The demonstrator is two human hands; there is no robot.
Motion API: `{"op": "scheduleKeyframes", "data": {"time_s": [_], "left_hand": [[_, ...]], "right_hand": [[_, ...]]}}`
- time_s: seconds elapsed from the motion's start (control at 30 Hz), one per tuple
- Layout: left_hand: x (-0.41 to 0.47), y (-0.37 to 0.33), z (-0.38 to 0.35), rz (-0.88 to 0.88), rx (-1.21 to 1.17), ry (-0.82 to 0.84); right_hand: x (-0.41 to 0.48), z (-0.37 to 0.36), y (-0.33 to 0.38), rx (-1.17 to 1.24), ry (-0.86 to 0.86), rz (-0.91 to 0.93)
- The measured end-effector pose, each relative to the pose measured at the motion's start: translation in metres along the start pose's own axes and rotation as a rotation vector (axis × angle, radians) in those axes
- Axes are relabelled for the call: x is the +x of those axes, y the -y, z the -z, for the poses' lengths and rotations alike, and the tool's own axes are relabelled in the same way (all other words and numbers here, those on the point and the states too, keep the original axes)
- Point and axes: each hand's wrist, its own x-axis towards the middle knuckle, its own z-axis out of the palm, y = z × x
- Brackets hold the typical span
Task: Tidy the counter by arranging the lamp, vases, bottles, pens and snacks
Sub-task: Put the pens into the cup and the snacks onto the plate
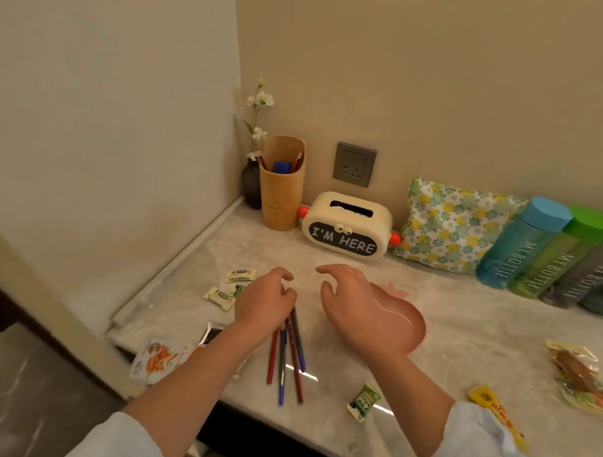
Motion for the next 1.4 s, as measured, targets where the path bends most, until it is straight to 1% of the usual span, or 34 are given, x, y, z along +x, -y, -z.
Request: {"op": "scheduleKeyframes", "data": {"time_s": [0.17,0.4,0.53,0.6,0.67,0.77,0.87,0.93,1.03,1.17,1.27,1.33,1.4], "left_hand": [[-0.037,0.045,0.034,0.129,0.007,-0.145],[-0.079,0.1,0.058,0.238,-0.002,-0.24],[-0.094,0.127,0.059,0.283,0.083,-0.27],[-0.1,0.138,0.055,0.321,0.127,-0.265],[-0.105,0.147,0.05,0.369,0.122,-0.255],[-0.108,0.153,0.042,0.456,0.012,-0.204],[-0.102,0.157,0.038,0.545,-0.191,-0.166],[-0.099,0.159,0.036,0.572,-0.324,-0.178],[-0.095,0.162,0.035,0.578,-0.415,-0.23],[-0.084,0.162,0.04,0.599,-0.47,-0.303],[-0.07,0.151,0.048,0.592,-0.486,-0.352],[-0.058,0.138,0.052,0.568,-0.547,-0.374],[-0.045,0.122,0.054,0.549,-0.665,-0.384]], "right_hand": [[-0.022,-0.03,0.048,0.048,0.123,0.133],[-0.051,-0.071,0.093,0.078,0.286,0.274],[-0.062,-0.089,0.11,-0.001,0.412,0.304],[-0.066,-0.097,0.116,-0.029,0.434,0.306],[-0.069,-0.106,0.12,-0.054,0.457,0.304],[-0.07,-0.115,0.122,-0.112,0.462,0.299],[-0.068,-0.12,0.123,-0.167,0.476,0.278],[-0.066,-0.122,0.123,-0.192,0.484,0.273],[-0.063,-0.125,0.122,-0.187,0.469,0.282],[-0.058,-0.123,0.125,-0.14,0.395,0.286],[-0.052,-0.114,0.131,-0.059,0.351,0.255],[-0.046,-0.107,0.133,0.032,0.359,0.207],[-0.037,-0.097,0.13,0.121,0.375,0.143]]}}
